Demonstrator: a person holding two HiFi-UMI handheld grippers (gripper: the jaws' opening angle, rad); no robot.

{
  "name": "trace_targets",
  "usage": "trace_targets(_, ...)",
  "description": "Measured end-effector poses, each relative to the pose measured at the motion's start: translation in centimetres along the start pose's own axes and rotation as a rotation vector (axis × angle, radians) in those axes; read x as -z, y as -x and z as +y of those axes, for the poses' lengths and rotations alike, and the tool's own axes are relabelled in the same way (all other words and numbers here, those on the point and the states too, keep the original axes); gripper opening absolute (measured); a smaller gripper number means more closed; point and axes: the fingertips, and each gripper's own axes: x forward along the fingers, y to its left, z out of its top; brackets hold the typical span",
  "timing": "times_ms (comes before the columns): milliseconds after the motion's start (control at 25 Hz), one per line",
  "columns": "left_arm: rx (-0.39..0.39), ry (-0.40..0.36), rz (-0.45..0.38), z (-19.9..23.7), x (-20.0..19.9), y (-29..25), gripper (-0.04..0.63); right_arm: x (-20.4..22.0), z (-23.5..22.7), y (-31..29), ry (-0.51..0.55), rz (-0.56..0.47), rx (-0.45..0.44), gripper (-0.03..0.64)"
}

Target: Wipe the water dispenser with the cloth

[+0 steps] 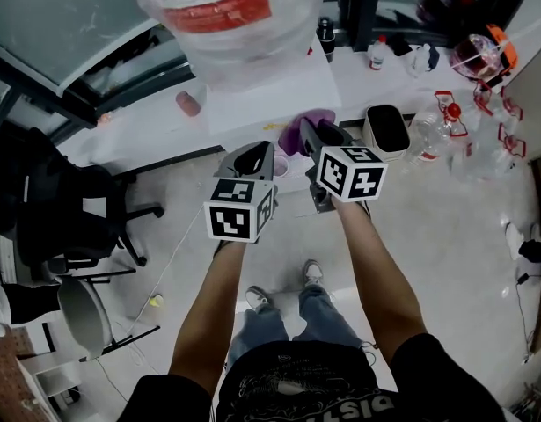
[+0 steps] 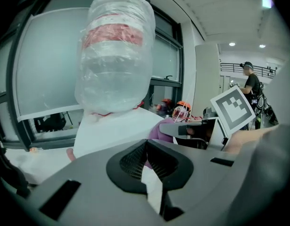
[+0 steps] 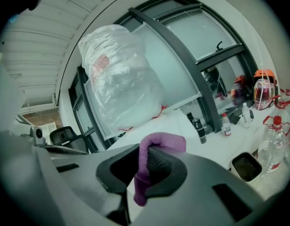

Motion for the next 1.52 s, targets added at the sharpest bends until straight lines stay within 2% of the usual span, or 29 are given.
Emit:
trace_targets(280, 0.053, -0.029, 0.002, -2.6, -0.5, -1.7, 0.026, -2.1, -3.5, 2.4, 0.042, -0.026, 0.047, 0.032)
trace_targets(480, 0.076, -0.051, 0.002, -3.3, -0.4, -2.4, 0.026, -1.7, -4.7, 2.7, 0.112, 0.011, 0.040, 0.032)
trace_targets(680, 0.083, -0.065, 0.009, -2.8, 0.6, -2.9, 0.026, -0.3, -5.5, 1.9, 0.184, 0.052, 0.035, 0.032)
trace_targets(880, 0.108, -0.084, 0.017, -2.6, 2.2, -3.6, 0.026, 1.3, -6.8, 1.3, 0.182, 0.053, 0.052, 0.032)
trace_targets(1200, 0.145, -0.087, 0.005, -2.1, 4.6, -5.7, 0.026, 5.0, -9.4, 0.5, 0.188, 0.050, 0.112, 0.032)
trace_targets(1520, 0.224, -0.129, -0.006, -3.2, 9.5, -7.3, 0.026, 8.7, -12.4, 0.0, 0.223, 0.030, 0.204, 0.032)
